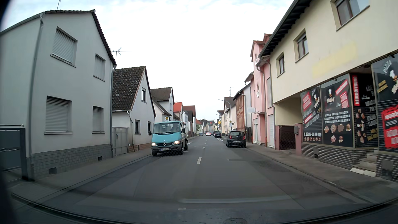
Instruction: Follow the waypoints while adhering to traffic rules and regulations
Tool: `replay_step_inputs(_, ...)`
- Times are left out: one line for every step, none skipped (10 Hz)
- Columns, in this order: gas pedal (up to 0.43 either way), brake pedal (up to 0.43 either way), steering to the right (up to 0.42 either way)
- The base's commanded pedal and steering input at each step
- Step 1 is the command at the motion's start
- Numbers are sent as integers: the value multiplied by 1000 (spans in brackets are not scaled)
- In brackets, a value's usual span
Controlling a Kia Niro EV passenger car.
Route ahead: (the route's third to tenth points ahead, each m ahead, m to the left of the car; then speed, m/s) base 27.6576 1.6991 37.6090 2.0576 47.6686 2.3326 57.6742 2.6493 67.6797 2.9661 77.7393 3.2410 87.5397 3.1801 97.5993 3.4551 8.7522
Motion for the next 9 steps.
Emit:
replay_step_inputs(311, 0, -16)
replay_step_inputs(287, 0, -17)
replay_step_inputs(280, 0, -20)
replay_step_inputs(260, 0, -21)
replay_step_inputs(240, 0, -23)
replay_step_inputs(209, 0, -23)
replay_step_inputs(189, 0, -23)
replay_step_inputs(157, 0, -24)
replay_step_inputs(118, 0, -24)
